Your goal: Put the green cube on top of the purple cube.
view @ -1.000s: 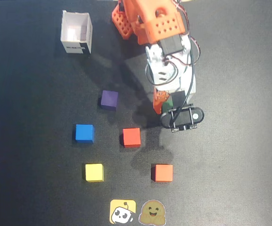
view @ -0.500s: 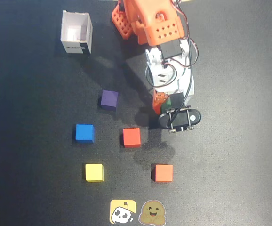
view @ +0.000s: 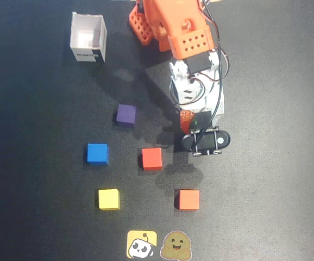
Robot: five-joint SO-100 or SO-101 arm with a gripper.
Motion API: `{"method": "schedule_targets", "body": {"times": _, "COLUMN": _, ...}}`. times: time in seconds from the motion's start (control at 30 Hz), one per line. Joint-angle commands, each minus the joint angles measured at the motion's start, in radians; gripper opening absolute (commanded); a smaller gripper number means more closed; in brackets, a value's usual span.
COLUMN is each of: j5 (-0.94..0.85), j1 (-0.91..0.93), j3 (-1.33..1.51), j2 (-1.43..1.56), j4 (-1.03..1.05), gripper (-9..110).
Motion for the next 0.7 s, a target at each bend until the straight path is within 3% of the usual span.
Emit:
{"method": "schedule_targets", "body": {"times": 0.0, "j5": 0.011, "j1": 0.012, "j3": -0.040, "j2": 0.028, "j4": 0.049, "gripper": 8}}
{"method": "schedule_targets", "body": {"times": 0.4, "j5": -0.002, "j1": 0.198, "j3": -0.267, "j2": 0.253, "j4": 0.543, "gripper": 8}}
{"method": "schedule_targets", "body": {"times": 0.67, "j5": -0.052, "j1": 0.434, "j3": -0.304, "j2": 0.325, "j4": 0.696, "gripper": 8}}
